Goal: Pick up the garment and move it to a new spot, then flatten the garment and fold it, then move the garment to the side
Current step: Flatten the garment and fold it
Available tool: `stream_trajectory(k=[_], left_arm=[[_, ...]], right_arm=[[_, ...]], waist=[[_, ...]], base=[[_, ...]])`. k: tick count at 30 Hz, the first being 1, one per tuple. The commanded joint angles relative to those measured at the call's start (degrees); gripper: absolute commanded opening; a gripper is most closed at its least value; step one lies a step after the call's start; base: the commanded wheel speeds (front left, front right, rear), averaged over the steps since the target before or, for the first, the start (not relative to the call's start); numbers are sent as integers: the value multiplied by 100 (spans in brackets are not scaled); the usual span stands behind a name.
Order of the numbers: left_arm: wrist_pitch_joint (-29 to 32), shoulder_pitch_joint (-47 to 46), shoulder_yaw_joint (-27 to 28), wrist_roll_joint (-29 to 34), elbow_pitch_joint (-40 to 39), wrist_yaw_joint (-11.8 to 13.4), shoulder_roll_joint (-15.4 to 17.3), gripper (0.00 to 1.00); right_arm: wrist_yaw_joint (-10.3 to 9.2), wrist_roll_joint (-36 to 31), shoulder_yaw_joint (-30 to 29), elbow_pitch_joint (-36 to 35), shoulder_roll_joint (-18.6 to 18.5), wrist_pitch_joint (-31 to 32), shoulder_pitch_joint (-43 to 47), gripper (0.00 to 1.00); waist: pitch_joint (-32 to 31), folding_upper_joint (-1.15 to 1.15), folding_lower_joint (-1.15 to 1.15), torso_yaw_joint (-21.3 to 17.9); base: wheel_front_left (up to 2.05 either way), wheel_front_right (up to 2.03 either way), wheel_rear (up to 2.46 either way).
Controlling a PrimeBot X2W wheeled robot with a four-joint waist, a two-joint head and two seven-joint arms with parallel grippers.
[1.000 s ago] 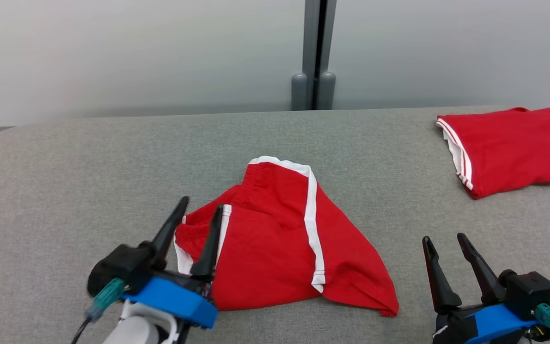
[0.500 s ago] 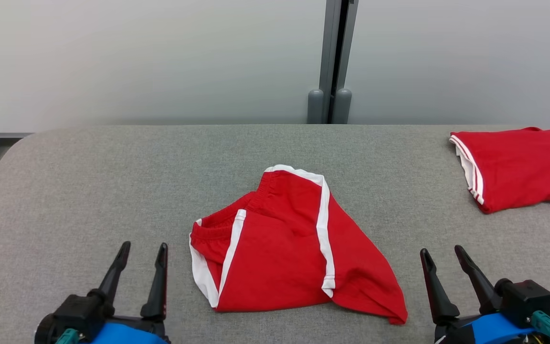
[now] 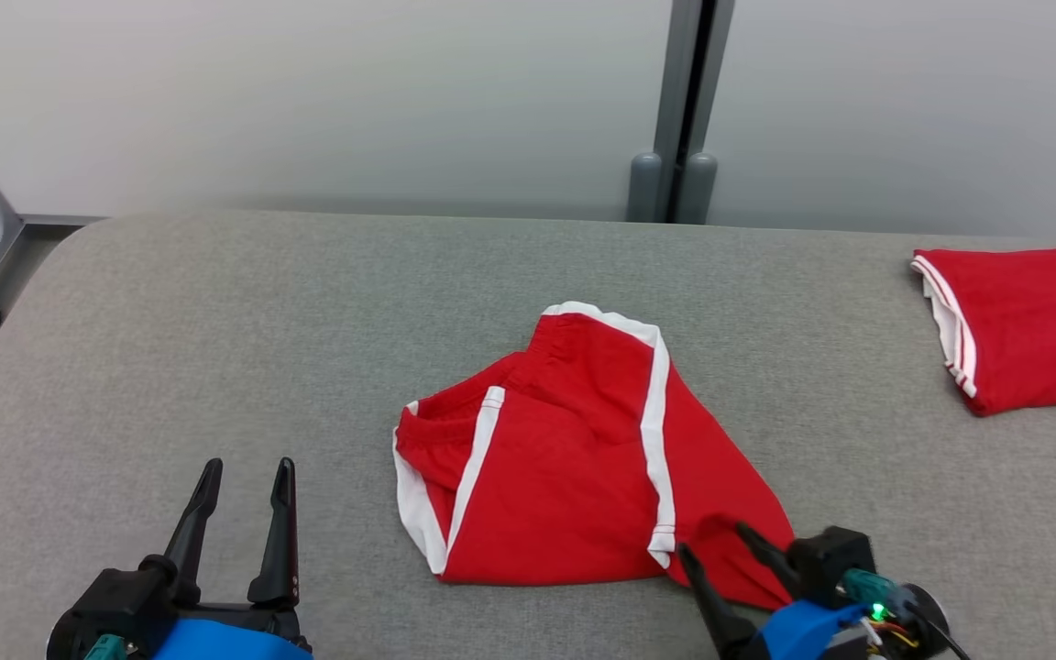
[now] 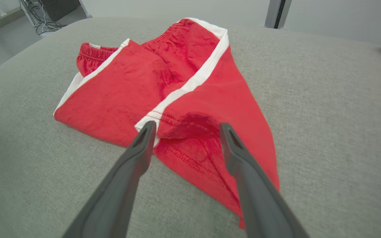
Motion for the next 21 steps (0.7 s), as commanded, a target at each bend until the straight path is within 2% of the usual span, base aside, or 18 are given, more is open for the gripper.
stream_trajectory(k=[1,7,12,18,19,21], left_arm=[[-25,44,61,51,16,-48,-26,100],[-25,47,177,158,42,-151,-151,100],[-25,17,220,191,75,-227,-238,100],[-25,-14,241,222,122,-288,-308,100],[-25,-21,247,219,134,-299,-317,100],[-25,-36,251,226,150,-319,-340,100]], right_arm=[[1,-48,124,118,-14,36,-176,100],[1,-512,296,773,-17,295,-554,100],[1,-936,71,1147,-16,337,-803,100],[1,-1063,-85,1448,-16,345,-966,100],[1,-1057,-114,1499,-16,335,-995,73],[1,-1109,-211,1578,-16,303,-1064,0]], waist=[[43,0,0,82],[87,0,0,241],[119,0,0,346],[150,0,0,415],[156,0,0,425],[170,0,0,441]], base=[[0,0,0],[0,0,0],[0,0,0],[0,0,0],[0,0,0],[0,0,0]])
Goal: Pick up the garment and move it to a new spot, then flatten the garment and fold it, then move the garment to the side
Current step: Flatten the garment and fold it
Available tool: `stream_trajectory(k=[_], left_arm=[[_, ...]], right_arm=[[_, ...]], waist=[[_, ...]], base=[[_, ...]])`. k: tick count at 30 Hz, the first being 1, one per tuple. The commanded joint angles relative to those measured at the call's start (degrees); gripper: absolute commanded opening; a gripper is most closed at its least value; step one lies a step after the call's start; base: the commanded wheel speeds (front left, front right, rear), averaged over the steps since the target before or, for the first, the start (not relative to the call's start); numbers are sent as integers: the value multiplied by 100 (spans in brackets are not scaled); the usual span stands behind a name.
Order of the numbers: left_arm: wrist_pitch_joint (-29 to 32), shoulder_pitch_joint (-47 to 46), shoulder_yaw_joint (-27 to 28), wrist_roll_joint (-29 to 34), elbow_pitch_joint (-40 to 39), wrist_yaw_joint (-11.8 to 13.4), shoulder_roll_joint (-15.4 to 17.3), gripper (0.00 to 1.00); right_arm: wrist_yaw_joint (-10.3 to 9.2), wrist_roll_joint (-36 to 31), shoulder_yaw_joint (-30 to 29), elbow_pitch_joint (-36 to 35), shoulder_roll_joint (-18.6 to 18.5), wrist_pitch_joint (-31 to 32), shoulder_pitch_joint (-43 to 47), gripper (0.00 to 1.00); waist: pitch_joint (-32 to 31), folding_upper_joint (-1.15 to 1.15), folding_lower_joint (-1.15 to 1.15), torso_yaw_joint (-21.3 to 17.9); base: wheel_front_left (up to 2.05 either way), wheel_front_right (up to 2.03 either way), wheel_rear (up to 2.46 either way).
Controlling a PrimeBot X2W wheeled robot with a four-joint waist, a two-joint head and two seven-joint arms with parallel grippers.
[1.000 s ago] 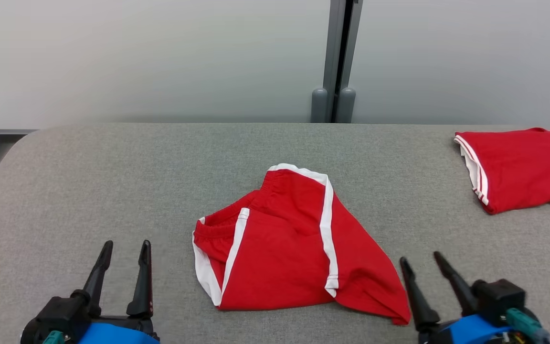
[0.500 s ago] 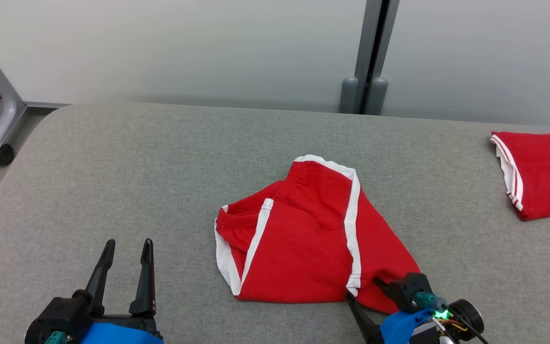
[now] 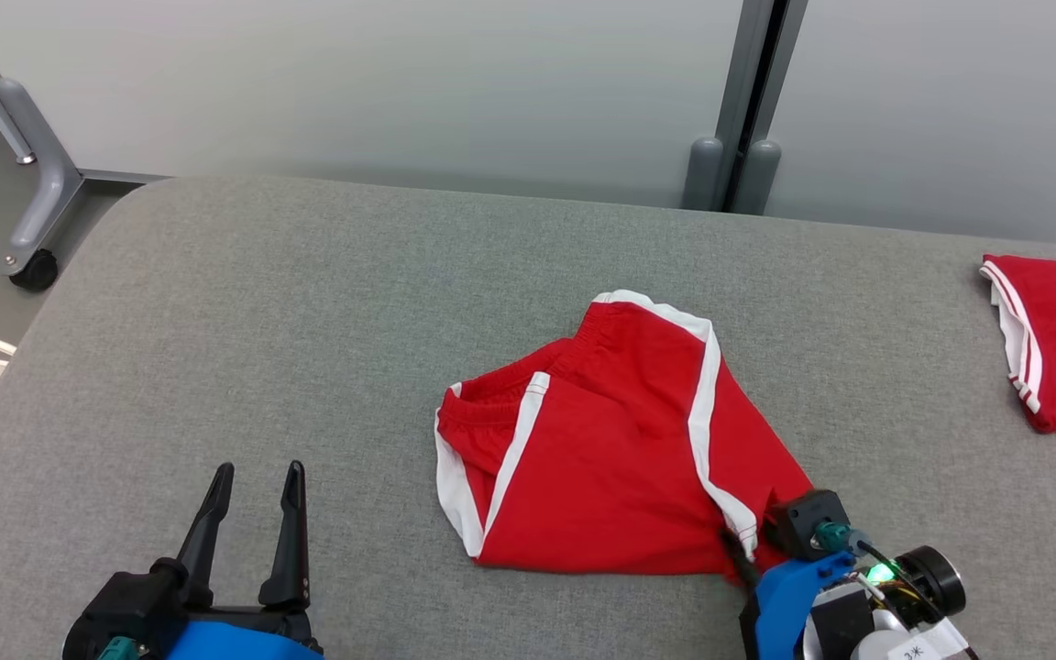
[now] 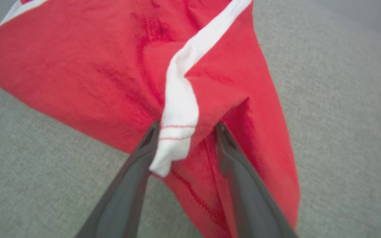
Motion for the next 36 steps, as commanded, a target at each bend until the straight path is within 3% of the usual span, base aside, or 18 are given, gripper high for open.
stream_trajectory(k=[1,6,15,21,27,28,29,32,36], left_arm=[[-25,-56,10,10,16,-33,-15,100],[-25,-80,15,15,46,-68,-46,100],[-25,-117,3,45,51,-98,-83,100],[-25,-233,-114,50,94,-121,-112,100],[-25,-279,-223,26,117,-131,-114,100],[-25,-283,-232,26,130,-132,-109,100],[-25,-289,-244,25,145,-133,-109,100],[-25,-291,-285,10,163,-135,-96,100],[-25,-179,-241,0,145,-129,-77,100]], right_arm=[[1,-33,-46,42,-16,-20,-91,0],[1,-58,-415,46,-18,-292,-280,0],[1,-756,-1383,-197,-139,-626,-1188,0],[1,-732,-1466,294,-585,-1125,-2126,0],[0,-771,-1875,851,-741,-1831,-2900,0],[0,-803,-1978,1050,-724,-1744,-2922,25],[1,-805,-2096,1255,-721,-1641,-2947,100],[0,-874,-2336,1635,-753,-1501,-3039,100],[1,-905,-2425,1923,-534,-1368,-2848,100]], waist=[[5,-1,0,5],[18,-1,0,24],[21,-1,0,72],[80,-1,0,254],[126,-1,0,439],[120,-1,0,468],[108,-1,0,506],[81,-1,0,591],[18,-1,0,567]], base=[[0,0,0],[0,0,0],[0,0,0],[0,0,0],[0,0,0],[0,0,0],[0,0,0],[0,0,0],[0,0,0]])
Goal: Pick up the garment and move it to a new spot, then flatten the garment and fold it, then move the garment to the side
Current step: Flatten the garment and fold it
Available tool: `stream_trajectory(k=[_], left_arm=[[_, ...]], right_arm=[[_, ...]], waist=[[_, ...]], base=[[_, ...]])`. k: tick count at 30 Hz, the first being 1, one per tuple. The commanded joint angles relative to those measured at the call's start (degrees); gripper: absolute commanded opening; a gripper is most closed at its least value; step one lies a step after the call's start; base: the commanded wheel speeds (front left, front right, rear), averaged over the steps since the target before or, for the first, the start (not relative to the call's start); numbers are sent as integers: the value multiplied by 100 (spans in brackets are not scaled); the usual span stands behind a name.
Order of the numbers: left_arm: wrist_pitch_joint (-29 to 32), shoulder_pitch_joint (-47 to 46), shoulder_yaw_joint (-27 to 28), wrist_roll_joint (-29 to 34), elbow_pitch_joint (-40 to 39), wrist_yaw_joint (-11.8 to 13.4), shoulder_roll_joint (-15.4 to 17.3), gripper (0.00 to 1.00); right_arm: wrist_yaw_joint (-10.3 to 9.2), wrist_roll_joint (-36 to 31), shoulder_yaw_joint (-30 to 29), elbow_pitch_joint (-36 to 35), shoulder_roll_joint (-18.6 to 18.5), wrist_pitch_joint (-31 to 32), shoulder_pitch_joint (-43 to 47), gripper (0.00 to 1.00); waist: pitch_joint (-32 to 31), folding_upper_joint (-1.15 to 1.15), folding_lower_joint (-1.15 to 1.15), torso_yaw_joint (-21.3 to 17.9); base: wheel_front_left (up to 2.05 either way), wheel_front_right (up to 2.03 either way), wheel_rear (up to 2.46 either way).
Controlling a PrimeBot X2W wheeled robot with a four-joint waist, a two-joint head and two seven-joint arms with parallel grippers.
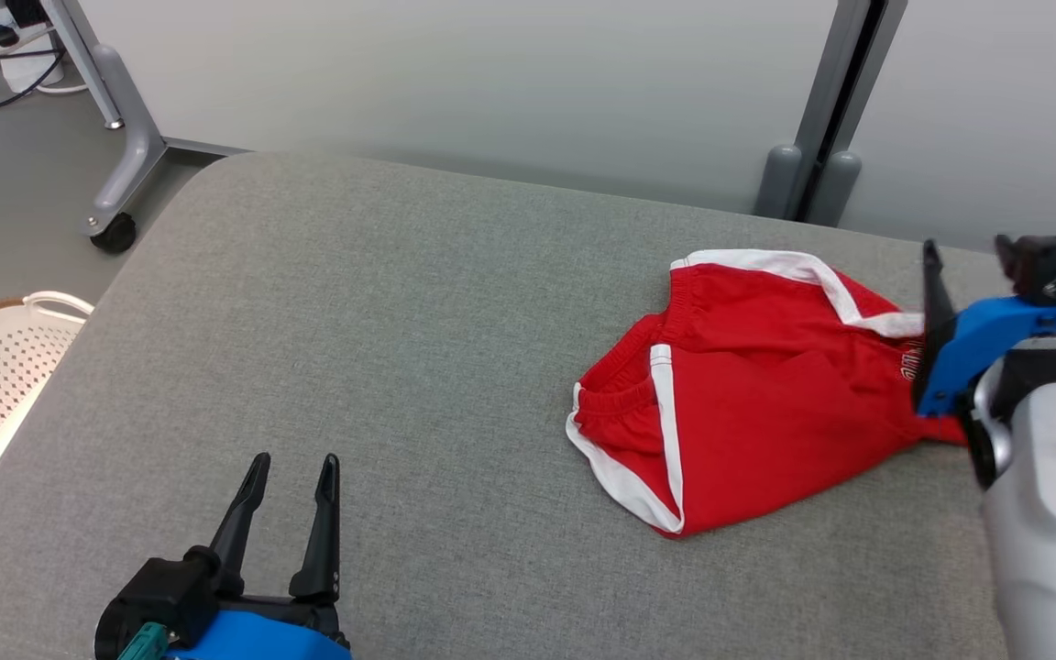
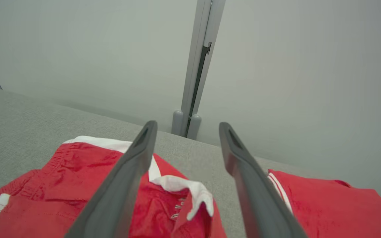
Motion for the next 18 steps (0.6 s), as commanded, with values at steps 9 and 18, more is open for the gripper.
stream_trajectory(k=[9,18], left_arm=[[-25,139,239,26,-122,-34,29,100],[-25,-75,82,36,-102,-36,-27,100]], right_arm=[[1,1379,2049,211,565,1025,546,100],[1,2228,3310,-167,563,1940,417,100]], waist=[[0,0,0,-323],[198,0,0,-214]], base=[[0,0,0],[0,0,0]])
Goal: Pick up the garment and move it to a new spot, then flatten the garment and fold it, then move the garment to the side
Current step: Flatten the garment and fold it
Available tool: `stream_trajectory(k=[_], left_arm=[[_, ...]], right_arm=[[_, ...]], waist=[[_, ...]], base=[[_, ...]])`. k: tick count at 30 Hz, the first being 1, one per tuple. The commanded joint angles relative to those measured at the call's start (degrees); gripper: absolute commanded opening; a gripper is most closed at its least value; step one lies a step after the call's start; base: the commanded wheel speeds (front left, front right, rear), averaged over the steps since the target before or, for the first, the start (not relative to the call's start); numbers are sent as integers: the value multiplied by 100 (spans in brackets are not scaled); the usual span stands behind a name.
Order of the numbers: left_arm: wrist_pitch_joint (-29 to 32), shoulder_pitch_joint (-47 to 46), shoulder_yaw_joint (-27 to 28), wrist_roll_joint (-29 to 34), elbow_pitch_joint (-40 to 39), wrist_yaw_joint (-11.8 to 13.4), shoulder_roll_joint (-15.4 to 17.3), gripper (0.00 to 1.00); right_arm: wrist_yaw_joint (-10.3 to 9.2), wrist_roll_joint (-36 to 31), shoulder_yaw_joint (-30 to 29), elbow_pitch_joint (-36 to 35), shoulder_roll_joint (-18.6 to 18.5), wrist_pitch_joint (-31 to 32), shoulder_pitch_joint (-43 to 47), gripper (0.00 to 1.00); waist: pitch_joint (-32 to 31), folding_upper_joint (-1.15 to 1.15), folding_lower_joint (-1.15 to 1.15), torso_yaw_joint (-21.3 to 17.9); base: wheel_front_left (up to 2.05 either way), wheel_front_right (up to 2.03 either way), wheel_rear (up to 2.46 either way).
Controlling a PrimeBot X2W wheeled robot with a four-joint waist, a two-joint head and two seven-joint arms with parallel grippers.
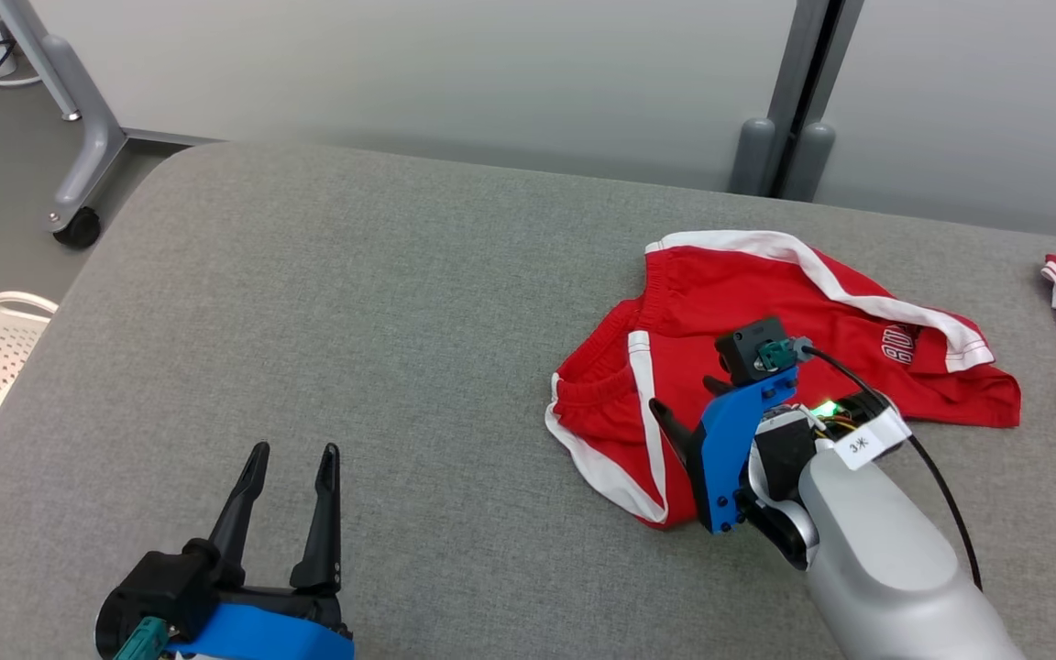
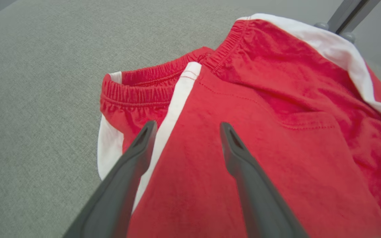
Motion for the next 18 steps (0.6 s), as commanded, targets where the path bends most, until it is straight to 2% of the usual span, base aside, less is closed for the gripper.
stream_trajectory(k=[1,13,14,15,16,17,18], left_arm=[[-24,-87,-50,-19,3,-36,5,100],[-24,-277,-227,-129,91,-37,-65,100],[-24,-283,-223,-126,90,-37,-77,100],[-24,-291,-221,-121,87,-38,-89,100],[-24,-294,-224,-116,87,-38,-98,100],[-24,-294,-228,-116,91,-38,-106,100],[-24,-291,-228,-116,94,-38,-111,100]], right_arm=[[1,-70,-3,40,-27,86,-122,100],[1,-1086,-231,475,-26,536,-595,100],[1,-1198,-283,485,-27,567,-600,91],[1,-1270,-333,494,-27,596,-597,53],[1,-1347,-355,498,-26,630,-578,23],[1,-1372,-367,518,-26,678,-532,4],[1,-1411,-380,544,-26,727,-488,0]], waist=[[63,-1,0,82],[352,-1,0,453],[366,-1,0,464],[375,-1,0,472],[380,-1,0,479],[383,-1,0,483],[383,-1,0,482]], base=[[0,0,0],[0,0,0],[0,0,0],[0,0,0],[0,0,0],[0,0,0],[0,0,0]])
